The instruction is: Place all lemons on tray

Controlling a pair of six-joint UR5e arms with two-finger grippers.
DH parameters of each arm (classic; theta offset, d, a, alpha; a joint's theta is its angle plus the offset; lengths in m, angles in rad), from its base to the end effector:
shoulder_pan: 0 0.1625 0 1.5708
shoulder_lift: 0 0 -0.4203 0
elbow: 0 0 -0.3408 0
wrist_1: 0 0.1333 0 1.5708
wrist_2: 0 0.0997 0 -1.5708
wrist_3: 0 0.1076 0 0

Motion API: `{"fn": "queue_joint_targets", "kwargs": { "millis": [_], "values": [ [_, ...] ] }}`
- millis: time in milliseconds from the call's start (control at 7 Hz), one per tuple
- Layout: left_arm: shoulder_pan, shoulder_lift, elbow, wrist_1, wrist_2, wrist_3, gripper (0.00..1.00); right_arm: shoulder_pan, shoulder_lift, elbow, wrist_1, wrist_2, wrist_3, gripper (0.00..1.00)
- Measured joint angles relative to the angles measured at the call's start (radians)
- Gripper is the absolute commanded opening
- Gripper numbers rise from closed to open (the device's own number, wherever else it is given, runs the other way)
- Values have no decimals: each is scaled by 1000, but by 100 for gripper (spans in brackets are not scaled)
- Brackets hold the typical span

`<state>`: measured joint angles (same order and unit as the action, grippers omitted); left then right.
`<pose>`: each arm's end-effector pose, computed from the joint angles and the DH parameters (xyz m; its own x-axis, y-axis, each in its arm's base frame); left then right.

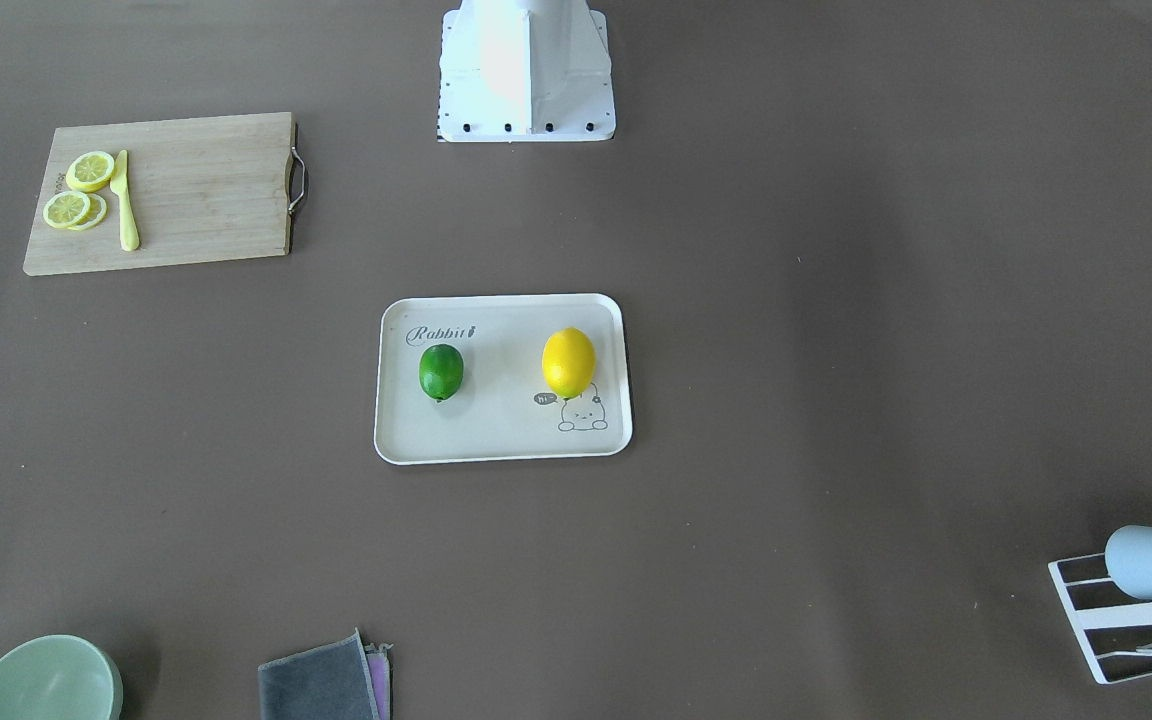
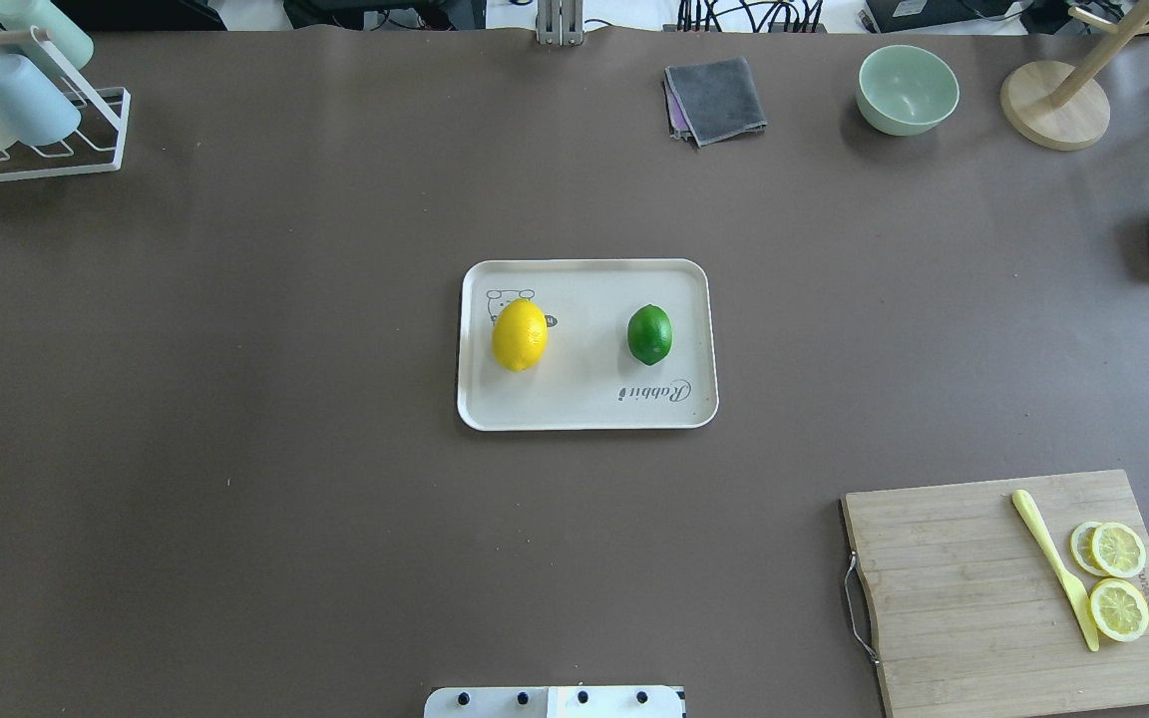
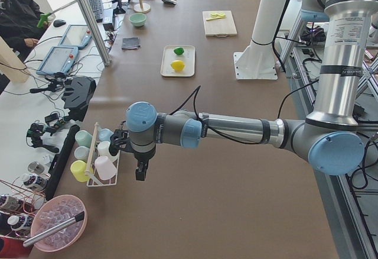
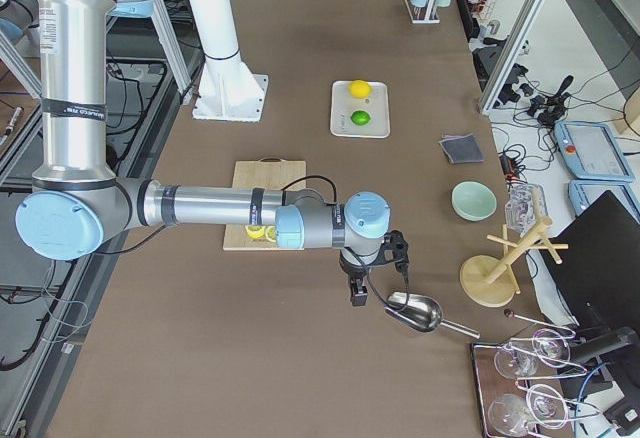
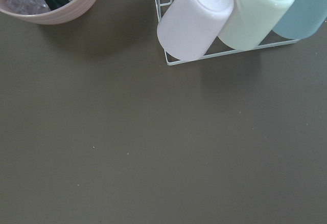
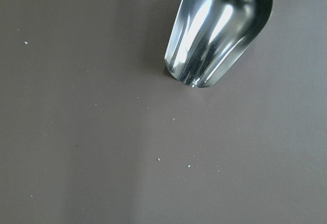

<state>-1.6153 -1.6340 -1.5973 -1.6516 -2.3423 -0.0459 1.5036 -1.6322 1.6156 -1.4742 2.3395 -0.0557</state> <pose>-0.0795 -0.4743 0.6105 0.7186 0.0410 -0.6942 0.0769 0.9874 0.1380 0.0301 -0.4235 0.6568 0.7086 -0.1589 0.6875 0.1066 0.9872 0.1184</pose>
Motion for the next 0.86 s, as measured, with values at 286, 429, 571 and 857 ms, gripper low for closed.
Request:
{"fn": "queue_joint_targets", "kwargs": {
  "millis": [286,429,571,857],
  "values": [
    [-2,12,-8,0,0,0,98,17,-1,-1,8,-2,0,100],
    [-2,13,-8,0,1,0,98,23,-2,-1,9,-3,0,100],
    [-2,14,-7,0,1,0,98,26,-2,-1,9,-3,0,100],
    [-2,14,-5,0,2,-2,98,27,-2,-1,9,0,0,100]
  ]
}}
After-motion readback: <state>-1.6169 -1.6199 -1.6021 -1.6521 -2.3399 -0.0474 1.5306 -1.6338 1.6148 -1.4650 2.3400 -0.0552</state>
